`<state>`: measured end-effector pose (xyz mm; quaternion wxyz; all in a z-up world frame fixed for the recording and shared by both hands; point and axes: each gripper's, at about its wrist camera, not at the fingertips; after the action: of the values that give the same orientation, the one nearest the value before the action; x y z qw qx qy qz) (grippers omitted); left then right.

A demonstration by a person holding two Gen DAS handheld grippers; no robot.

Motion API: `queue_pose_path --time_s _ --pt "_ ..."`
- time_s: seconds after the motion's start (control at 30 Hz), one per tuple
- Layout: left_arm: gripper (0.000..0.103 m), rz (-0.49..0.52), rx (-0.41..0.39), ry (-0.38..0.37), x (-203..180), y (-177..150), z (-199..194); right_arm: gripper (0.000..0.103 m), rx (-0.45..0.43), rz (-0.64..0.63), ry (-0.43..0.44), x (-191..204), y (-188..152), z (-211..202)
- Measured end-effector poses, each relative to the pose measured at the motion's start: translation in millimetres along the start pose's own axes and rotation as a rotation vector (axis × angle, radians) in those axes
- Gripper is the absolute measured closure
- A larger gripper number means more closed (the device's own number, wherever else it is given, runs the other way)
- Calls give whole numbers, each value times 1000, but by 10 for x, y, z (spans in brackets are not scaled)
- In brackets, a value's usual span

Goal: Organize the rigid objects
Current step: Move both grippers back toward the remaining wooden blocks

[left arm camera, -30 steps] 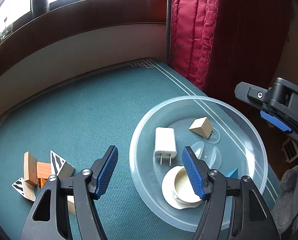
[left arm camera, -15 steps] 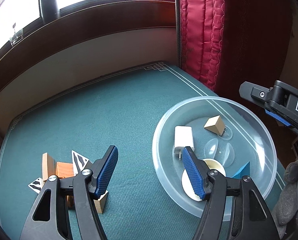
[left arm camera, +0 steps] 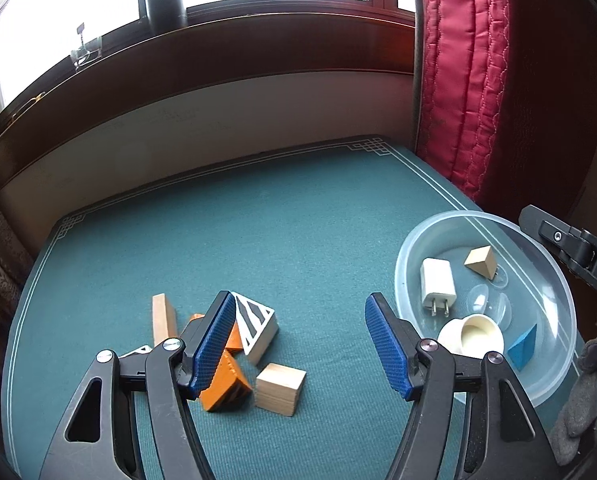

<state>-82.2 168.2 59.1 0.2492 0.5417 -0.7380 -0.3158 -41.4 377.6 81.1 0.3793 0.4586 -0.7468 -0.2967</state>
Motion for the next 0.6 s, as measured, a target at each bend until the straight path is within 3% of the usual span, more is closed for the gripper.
queue_pose_path --time_s 0.6 --pt "32 -186 28 132 1058 -275 -63 21 36 -182 100 483 -362 -60"
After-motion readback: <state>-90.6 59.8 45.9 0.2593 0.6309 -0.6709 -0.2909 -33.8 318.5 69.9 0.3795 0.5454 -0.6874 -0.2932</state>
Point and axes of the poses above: each gripper's, at about its wrist camera, not at the fingertips, and z roughly the way its jaws point, x to its left, y to its top, and after that the axes turned 2 degrees about -x, right-handed
